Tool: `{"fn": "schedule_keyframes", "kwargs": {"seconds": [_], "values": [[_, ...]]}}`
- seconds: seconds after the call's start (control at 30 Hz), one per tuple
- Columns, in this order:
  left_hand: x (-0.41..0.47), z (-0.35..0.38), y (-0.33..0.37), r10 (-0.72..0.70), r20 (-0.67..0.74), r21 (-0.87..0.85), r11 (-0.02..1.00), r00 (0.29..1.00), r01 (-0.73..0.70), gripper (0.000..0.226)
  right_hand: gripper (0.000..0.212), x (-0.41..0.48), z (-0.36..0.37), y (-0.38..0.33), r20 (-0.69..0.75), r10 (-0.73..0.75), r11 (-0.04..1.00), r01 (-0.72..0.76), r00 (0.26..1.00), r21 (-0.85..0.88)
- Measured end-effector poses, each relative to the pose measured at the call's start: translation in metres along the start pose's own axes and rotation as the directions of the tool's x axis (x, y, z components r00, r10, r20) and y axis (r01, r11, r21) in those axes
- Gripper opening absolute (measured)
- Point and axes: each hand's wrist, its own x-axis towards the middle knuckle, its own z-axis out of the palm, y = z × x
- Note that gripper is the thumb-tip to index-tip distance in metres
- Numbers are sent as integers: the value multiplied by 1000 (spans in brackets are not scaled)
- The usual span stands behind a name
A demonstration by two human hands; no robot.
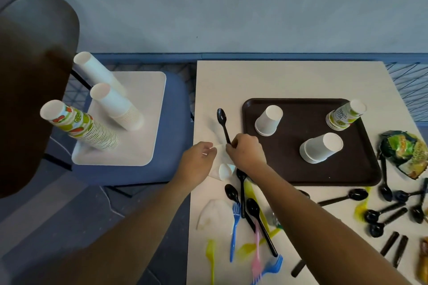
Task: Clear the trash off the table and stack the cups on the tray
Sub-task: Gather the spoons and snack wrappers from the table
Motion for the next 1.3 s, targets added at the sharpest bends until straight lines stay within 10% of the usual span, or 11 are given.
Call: {"fn": "schedule_keyframes", "kwargs": {"seconds": [0.37, 0.8, 1.07, 1.3], "values": [[-14, 20, 5, -37, -34, -194, 981, 999, 30, 28, 17, -82, 11, 30, 3, -67, 975, 65, 998, 210], [-42, 32, -7, -67, -67, -225, 973, 995, 51, 23, 20, -84, 28, 51, 160, 121, 967, -80, 980, -243], [-53, 38, -11, -148, -39, -372, 920, 988, 123, 20, 19, -87, 20, 52, 107, 189, 979, -196, 976, 57], [-60, 53, -12, -199, 11, -331, 924, 980, 191, 23, 14, -109, 6, 42, -6, -17, 961, 18, 1000, 275]]}}
